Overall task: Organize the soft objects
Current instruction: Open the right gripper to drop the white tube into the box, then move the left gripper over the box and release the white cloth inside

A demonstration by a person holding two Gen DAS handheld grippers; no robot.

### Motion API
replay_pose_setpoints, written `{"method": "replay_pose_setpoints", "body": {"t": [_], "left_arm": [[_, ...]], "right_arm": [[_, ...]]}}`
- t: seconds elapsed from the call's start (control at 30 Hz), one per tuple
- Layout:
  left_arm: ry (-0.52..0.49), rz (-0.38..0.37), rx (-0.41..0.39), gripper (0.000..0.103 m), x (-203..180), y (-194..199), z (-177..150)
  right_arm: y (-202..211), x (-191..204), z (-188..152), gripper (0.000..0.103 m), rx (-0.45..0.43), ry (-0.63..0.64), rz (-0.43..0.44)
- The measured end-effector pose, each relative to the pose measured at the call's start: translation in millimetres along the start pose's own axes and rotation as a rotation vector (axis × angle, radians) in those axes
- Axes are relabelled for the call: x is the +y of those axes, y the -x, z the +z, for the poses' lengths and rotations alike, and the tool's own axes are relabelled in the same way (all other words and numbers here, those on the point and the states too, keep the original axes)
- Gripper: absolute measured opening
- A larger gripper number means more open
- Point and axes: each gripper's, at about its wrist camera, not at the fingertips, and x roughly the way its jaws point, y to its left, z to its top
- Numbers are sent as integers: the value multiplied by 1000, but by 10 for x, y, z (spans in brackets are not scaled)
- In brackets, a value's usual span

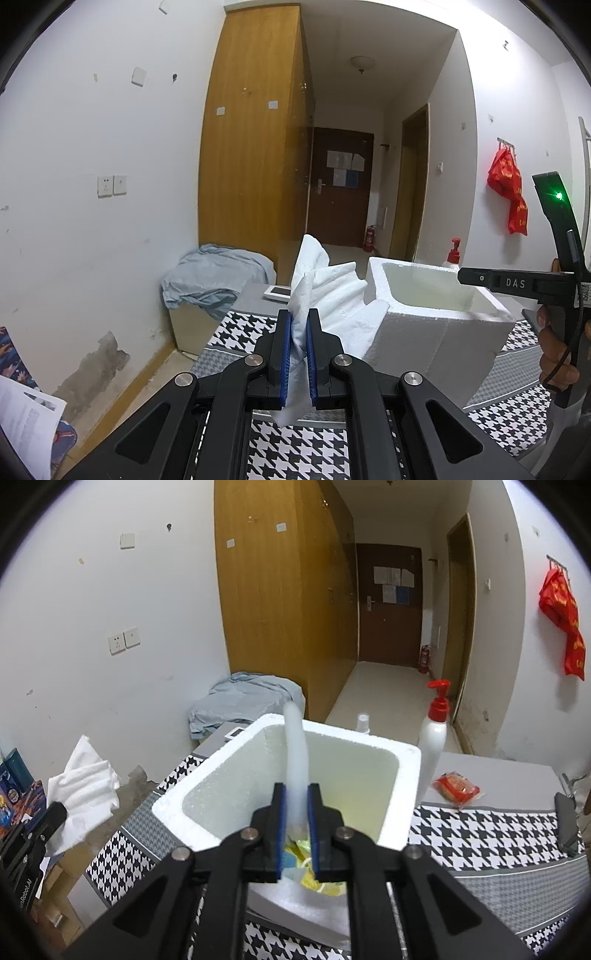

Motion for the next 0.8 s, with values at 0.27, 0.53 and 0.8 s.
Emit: {"method": "replay_pose_setpoints", "body": {"t": [0.27,0.53,0.8], "left_arm": [[1,-3,1,8,-23,-25,19],[-16,-27,-13,8,-138,-25,109],[-33,-68,-16,8,-308,-95,218]], "right_arm": [[116,30,-7,78,-70,29,-5],[187,-32,-17,85,-86,16,45],[335,-150,-69,86,-110,17,10]]}}
